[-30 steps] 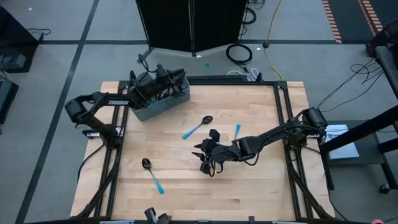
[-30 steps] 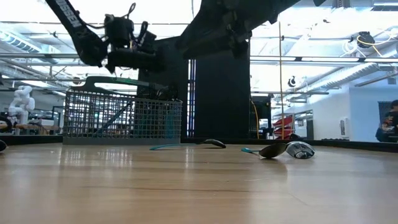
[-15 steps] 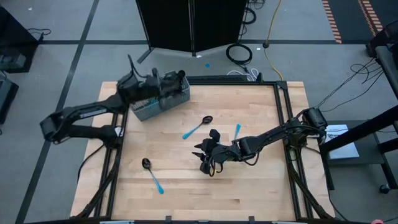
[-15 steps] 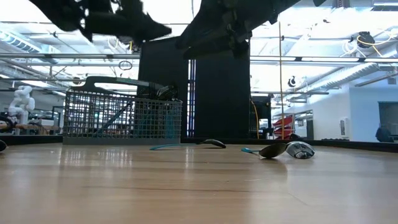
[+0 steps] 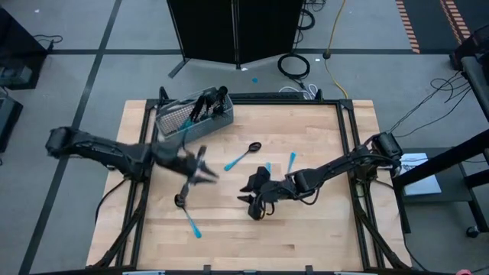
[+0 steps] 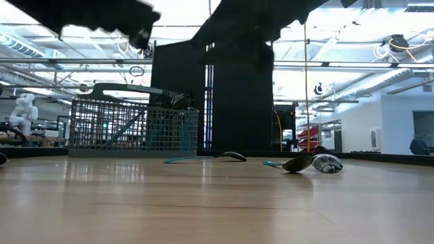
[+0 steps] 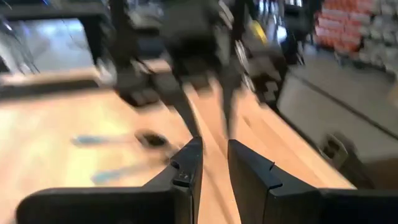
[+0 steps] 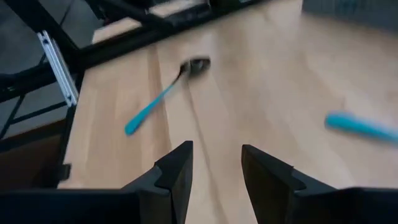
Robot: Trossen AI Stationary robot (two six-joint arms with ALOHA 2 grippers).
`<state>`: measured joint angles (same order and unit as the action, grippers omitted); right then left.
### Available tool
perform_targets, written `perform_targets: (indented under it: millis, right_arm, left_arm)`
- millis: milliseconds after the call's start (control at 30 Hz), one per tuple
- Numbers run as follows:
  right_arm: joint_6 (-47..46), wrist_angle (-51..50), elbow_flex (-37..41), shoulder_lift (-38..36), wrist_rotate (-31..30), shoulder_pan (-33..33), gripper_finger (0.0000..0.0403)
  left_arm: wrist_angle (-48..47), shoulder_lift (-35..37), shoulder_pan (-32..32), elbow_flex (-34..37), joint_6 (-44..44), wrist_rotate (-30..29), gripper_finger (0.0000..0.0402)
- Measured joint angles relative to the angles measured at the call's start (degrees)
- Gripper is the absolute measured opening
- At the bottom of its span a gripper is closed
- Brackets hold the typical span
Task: Sort silverware
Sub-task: Put the blue spoon in the dish rack
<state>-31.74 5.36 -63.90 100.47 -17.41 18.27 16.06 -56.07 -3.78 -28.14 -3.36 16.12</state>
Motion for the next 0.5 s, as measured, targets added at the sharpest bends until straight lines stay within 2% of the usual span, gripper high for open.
perform_targets:
  millis: [233,367,433,500]
  right_arm:
    - [-13.84,-13.05,0.00,0.00,-0.33,2.33,0.0130]
    - [-24.73,-23.07,0.00,0.02,-2.98,2.18,0.0130]
    - [-28.82,-26.42,0.00,0.32,-7.08,2.45,0.0130]
    - [-31.44,-27.85,0.00,0.61,-10.20,3.14,0.0130]
  left_arm:
    - [4.27,-4.10,-20.30,5.03,3.00,-18.00,0.0072]
    - [8.81,-10.41,-26.01,5.00,3.06,-31.99,0.0072]
    - [10.60,-14.48,-26.56,4.86,3.06,-32.87,0.0072]
    - [10.60,-18.38,-26.73,3.61,3.69,-29.97,0.0072]
